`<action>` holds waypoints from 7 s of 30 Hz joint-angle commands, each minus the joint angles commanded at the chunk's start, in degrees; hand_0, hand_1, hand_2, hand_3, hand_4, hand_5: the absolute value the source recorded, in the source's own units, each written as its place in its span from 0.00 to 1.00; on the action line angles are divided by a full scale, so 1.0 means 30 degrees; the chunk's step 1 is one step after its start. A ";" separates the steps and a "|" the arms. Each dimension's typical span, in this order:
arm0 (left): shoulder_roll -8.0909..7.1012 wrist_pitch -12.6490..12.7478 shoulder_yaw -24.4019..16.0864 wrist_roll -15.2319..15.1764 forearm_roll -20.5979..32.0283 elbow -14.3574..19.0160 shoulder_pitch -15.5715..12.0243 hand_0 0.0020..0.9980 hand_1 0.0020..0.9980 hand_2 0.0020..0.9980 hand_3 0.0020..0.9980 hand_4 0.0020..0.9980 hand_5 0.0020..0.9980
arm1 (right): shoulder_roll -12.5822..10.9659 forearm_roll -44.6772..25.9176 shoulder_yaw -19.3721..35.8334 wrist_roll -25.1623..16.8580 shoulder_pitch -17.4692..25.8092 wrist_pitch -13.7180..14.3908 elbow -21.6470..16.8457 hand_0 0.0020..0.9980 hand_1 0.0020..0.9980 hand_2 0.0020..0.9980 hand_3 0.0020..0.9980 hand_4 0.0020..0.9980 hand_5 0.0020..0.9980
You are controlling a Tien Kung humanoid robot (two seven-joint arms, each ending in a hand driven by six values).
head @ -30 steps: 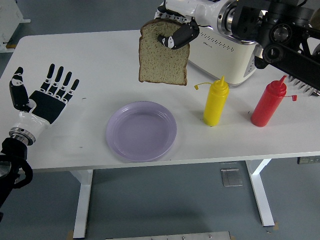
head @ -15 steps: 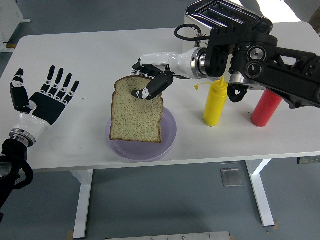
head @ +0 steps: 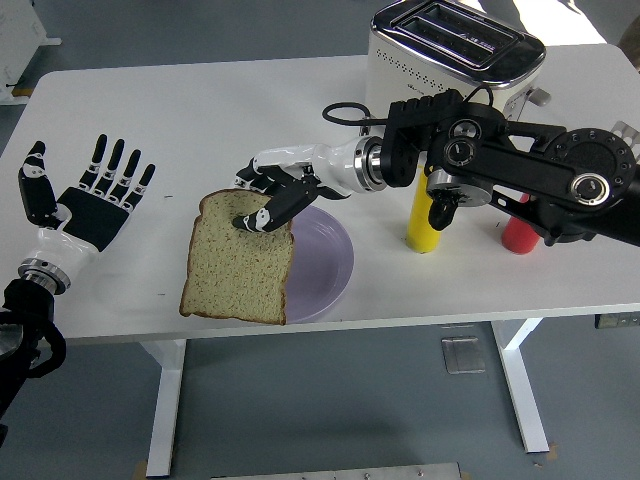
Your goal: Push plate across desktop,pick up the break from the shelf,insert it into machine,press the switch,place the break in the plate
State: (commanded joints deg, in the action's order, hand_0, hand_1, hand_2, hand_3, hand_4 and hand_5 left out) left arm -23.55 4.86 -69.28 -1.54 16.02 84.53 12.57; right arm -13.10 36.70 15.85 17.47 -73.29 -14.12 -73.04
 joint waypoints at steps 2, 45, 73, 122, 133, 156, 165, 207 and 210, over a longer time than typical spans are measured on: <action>0.0014 -0.0006 -0.0038 -0.0001 -0.0021 -0.0066 0.0014 0.81 0.74 0.70 0.71 0.79 1.00 | 0.0124 0.0438 -0.0166 -0.0420 -0.0014 0.0023 0.0312 0.27 0.38 0.38 0.45 0.35 0.00; 0.0046 -0.0079 -0.0469 -0.0012 -0.0439 -0.0860 0.0112 0.81 0.74 0.70 0.71 0.80 1.00 | 0.1344 0.5244 -0.2720 -0.2731 0.0314 0.0978 0.3484 0.30 0.42 0.43 0.47 0.33 0.00; 0.0097 -0.0060 -0.0642 -0.0021 -0.0502 -0.0895 -0.0030 0.81 0.74 0.70 0.71 0.79 1.00 | 0.1494 0.5737 -0.2960 -0.2722 0.0597 0.0454 0.4216 0.52 0.61 0.59 0.54 0.34 0.00; -0.0002 0.0022 -0.1138 -0.0027 -0.0743 -0.0882 0.0015 0.81 0.74 0.70 0.70 0.80 1.00 | 0.1289 0.6498 -0.2263 -0.2679 0.0295 -0.0738 0.4258 0.66 0.71 0.73 0.68 0.64 0.24; -0.0017 0.0030 -0.1614 -0.0030 -0.0817 -0.0881 -0.0073 0.81 0.74 0.70 0.70 0.80 1.00 | 0.0748 0.7370 -0.1266 -0.2774 0.0173 -0.0863 0.4018 0.66 0.71 0.72 0.67 0.63 0.24; 0.0162 0.0213 -0.1732 -0.0026 -0.0294 0.1178 -0.0376 0.81 0.74 0.70 0.70 0.80 1.00 | -0.3432 0.7562 0.7350 -0.2075 0.4633 -0.0850 -0.2338 0.65 0.66 0.66 0.63 0.63 0.23; 0.0183 0.0344 -0.1807 -0.0046 -0.0040 0.2013 -0.0505 0.81 0.74 0.70 0.70 0.80 1.00 | -0.4549 0.4600 1.2001 -0.3019 0.6770 0.1762 -0.4832 0.65 0.65 0.64 0.61 0.63 0.23; 0.0989 0.0428 -0.1695 0.1057 0.3147 0.4510 0.0550 0.81 0.75 0.70 0.71 0.79 1.00 | -0.3092 -0.8260 2.2432 -0.5049 1.8561 0.5898 -0.6232 0.84 0.79 0.78 0.75 0.76 0.59; 0.1000 0.0450 -0.1755 0.1075 0.3238 0.4556 0.0559 0.81 0.74 0.70 0.71 0.79 1.00 | -0.3059 -0.8496 2.2472 -0.4945 1.8672 0.5954 -0.6332 0.84 0.79 0.78 0.75 0.76 0.61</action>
State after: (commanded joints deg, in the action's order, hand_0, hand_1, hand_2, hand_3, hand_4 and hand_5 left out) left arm -20.55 6.21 -74.55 1.68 25.73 98.20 14.25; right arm -22.28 11.21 83.26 2.63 -17.27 3.74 -92.03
